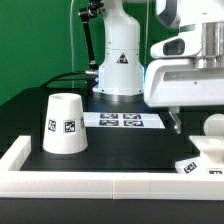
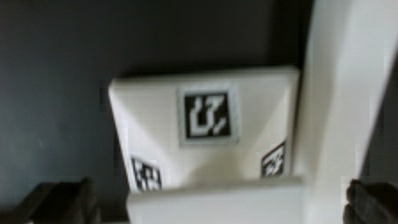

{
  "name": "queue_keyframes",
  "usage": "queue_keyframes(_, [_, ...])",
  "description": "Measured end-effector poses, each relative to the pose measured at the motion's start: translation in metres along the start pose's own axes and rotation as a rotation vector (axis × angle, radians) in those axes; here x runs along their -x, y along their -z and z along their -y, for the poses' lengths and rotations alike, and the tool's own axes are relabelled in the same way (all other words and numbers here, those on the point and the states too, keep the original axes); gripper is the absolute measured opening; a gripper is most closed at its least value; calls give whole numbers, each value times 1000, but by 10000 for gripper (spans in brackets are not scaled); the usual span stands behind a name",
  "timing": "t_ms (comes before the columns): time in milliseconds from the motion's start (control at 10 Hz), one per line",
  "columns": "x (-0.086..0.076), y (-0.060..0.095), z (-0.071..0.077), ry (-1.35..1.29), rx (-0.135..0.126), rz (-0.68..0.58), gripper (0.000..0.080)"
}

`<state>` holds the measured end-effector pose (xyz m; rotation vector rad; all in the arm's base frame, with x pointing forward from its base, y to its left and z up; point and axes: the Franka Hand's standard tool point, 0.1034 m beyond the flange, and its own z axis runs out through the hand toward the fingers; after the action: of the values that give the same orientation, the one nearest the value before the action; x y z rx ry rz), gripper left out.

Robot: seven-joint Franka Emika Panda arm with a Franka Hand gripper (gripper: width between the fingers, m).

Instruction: Assemble lamp

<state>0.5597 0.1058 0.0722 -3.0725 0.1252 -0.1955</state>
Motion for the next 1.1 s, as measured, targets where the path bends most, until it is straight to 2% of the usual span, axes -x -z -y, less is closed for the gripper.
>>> queue_keyframes(300, [53,8,17,-135,11,43,698])
queue_keyframes(400, [63,5,24,-181,9,50,698])
queue_keyframes(600, [67,-2,30,-238,-6,56,698])
queue_keyframes(1000, [69,-2,31,-246,-8,54,698])
queue_keyframes(1100, [78,-5,38,-273,-11,48,698])
